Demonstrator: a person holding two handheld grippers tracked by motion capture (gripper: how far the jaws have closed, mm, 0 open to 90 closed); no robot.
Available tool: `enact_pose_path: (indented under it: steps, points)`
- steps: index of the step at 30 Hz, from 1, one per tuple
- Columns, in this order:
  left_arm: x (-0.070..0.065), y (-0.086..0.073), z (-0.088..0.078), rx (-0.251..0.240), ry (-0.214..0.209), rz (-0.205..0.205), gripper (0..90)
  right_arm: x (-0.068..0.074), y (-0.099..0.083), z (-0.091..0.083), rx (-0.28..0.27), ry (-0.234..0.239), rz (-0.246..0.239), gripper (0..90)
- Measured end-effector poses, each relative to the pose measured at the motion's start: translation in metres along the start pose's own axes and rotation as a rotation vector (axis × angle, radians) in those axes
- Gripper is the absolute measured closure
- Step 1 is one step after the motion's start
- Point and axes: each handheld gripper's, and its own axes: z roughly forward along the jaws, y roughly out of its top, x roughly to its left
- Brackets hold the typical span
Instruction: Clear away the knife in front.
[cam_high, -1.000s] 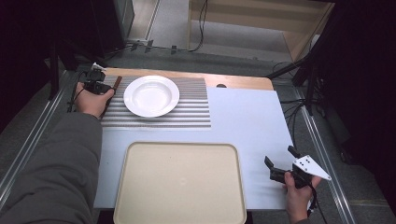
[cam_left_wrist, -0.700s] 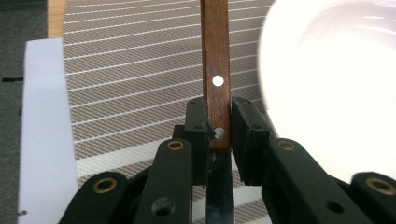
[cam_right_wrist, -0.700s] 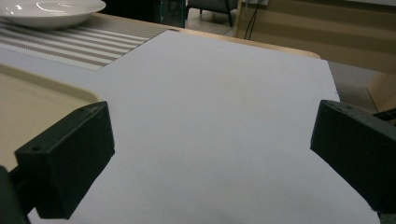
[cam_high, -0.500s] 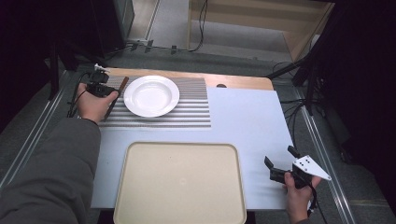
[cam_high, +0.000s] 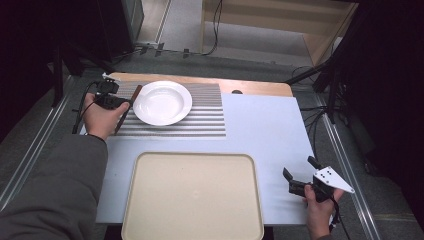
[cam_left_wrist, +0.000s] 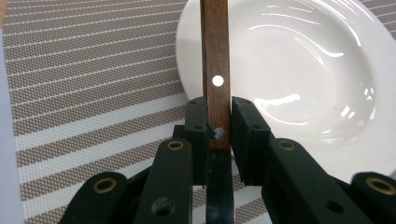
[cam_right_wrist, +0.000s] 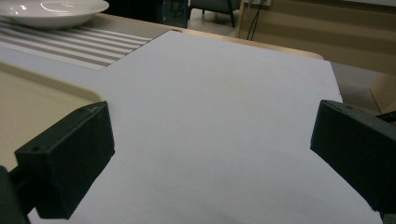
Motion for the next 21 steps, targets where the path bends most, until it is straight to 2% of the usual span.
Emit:
enact_pose_path:
  steps: [18, 21]
  points:
    - [-0.025, -0.023, -0.030, -0.036, -0.048, 0.049, 76.6, 0.000, 0.000, 0.000, -0.004, 0.009, 0.000, 0.0]
    - [-0.030, -0.028, -0.039, -0.055, -0.069, 0.059, 76.7, 0.000, 0.000, 0.000, -0.002, 0.008, 0.000, 0.0]
